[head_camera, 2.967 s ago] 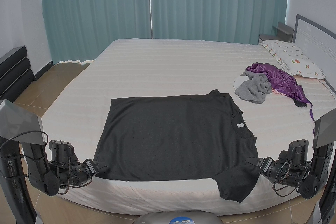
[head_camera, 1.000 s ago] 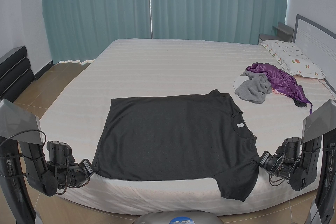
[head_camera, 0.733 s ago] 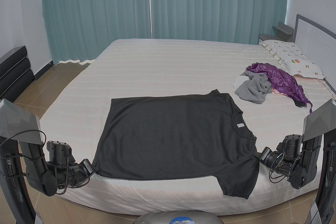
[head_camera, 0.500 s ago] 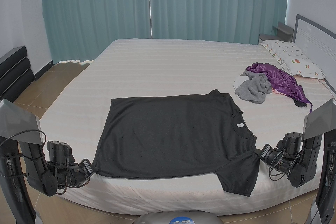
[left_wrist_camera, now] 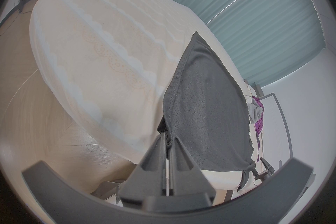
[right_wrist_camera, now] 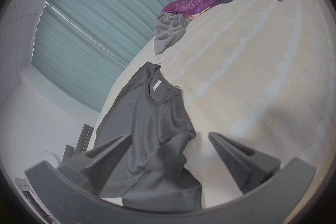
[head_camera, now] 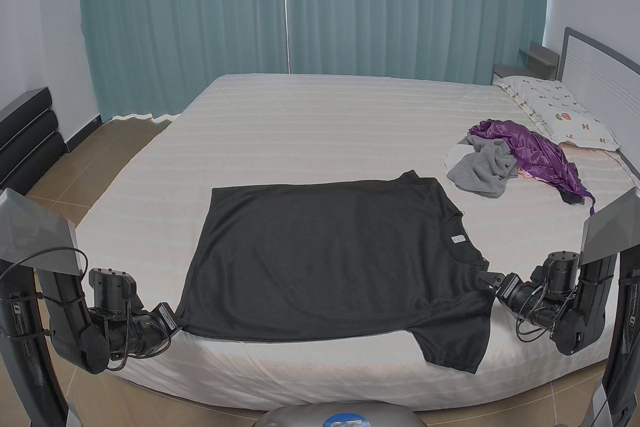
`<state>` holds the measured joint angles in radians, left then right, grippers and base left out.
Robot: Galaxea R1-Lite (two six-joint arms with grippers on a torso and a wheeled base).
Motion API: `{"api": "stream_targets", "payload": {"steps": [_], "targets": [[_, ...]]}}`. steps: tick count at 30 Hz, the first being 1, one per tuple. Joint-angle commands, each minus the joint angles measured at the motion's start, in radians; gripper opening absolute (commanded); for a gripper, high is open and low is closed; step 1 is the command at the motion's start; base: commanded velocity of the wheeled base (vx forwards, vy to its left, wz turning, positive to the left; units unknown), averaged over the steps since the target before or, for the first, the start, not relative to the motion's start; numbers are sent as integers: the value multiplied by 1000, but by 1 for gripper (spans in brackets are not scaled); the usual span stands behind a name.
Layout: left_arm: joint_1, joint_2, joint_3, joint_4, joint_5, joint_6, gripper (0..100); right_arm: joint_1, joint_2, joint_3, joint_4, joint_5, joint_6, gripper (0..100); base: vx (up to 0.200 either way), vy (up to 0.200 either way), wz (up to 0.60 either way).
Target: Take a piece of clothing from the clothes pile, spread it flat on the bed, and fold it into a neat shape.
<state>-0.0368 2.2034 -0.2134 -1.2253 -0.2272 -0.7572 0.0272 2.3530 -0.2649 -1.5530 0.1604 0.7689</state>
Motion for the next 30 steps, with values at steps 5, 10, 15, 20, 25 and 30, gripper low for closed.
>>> {"api": "stream_targets", "payload": {"steps": [5,10,15,20,25,30], "targets": [[0,1,0,0,0,-2,0,-79,-141,130,-13,192,-62,100,0,0,0],[0,1,0,0,0,-2,0,-109,-118,208,-13,307,-231,100,0,0,0],[0,1,0,0,0,-2,0,-107,-72,231,-13,311,-306,100,0,0,0],[0,1,0,0,0,-1,0,-90,3,227,-13,320,-367,100,0,0,0],[0,1,0,0,0,-1,0,-76,12,216,-13,337,-365,100,0,0,0],[0,1,0,0,0,-1,0,-56,14,193,-15,337,-350,100,0,0,0]]}}
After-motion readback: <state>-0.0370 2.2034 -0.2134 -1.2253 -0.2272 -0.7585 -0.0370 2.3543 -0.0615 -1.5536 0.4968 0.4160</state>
